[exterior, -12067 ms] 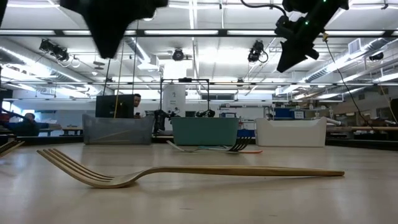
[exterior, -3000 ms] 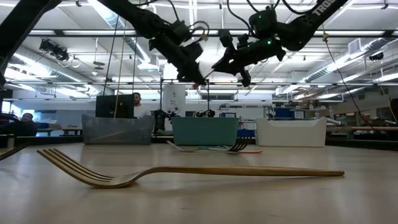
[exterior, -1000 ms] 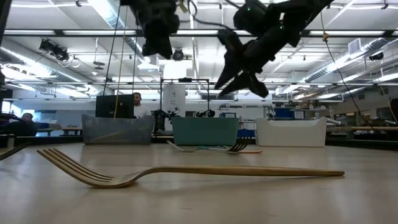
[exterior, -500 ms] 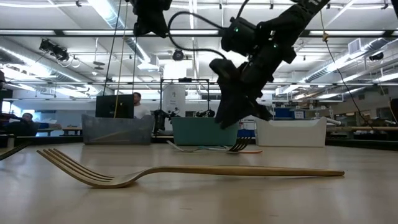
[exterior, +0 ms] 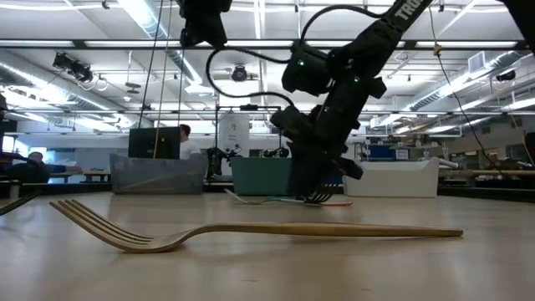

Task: Sort silverware by color (type)
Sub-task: Put the blue fork into the white bin

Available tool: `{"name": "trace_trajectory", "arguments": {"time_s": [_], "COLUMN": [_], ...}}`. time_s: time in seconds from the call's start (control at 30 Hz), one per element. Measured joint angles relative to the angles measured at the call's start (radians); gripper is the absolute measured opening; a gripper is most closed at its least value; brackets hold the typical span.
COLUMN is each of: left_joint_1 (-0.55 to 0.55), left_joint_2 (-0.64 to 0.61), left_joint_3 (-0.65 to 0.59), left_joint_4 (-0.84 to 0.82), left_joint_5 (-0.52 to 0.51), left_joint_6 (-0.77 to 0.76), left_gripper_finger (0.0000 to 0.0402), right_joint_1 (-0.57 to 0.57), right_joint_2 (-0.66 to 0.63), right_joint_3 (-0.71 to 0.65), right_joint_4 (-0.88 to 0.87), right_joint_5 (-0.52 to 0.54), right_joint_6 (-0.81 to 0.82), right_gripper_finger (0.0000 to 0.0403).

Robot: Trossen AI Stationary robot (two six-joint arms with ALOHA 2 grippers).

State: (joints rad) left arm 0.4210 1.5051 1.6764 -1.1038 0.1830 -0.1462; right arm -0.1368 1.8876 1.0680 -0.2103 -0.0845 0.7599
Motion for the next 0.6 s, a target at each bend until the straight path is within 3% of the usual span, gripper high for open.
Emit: {"name": "trace_trajectory", "arguments": {"time_s": [0.23,0.47,0.6], "left_joint_1": [0.000,0.001,0.000], "left_joint_2": [0.000,0.000,0.000], "left_joint_3": [0.000,0.000,0.000], "left_joint_4": [0.000,-0.005,-0.022], "left_joint_5": [-0.021,-0.034,-0.033], "left_joint_6": [0.001,0.008,0.011], "left_gripper_finger": [0.0082,0.0082,0.0082], "right_joint_1": [0.008,-0.017,-0.036], "right_joint_2": [0.052,0.030,0.000], "right_joint_3": [0.071,0.065,0.059], "right_joint_4": [-0.133,-0.151,-0.175], "right_joint_5": [0.073,0.063,0.050], "right_joint_6": [-0.005,-0.084,-0.098], "right_gripper_finger": [0.0093,0.0015,0.0017]}}
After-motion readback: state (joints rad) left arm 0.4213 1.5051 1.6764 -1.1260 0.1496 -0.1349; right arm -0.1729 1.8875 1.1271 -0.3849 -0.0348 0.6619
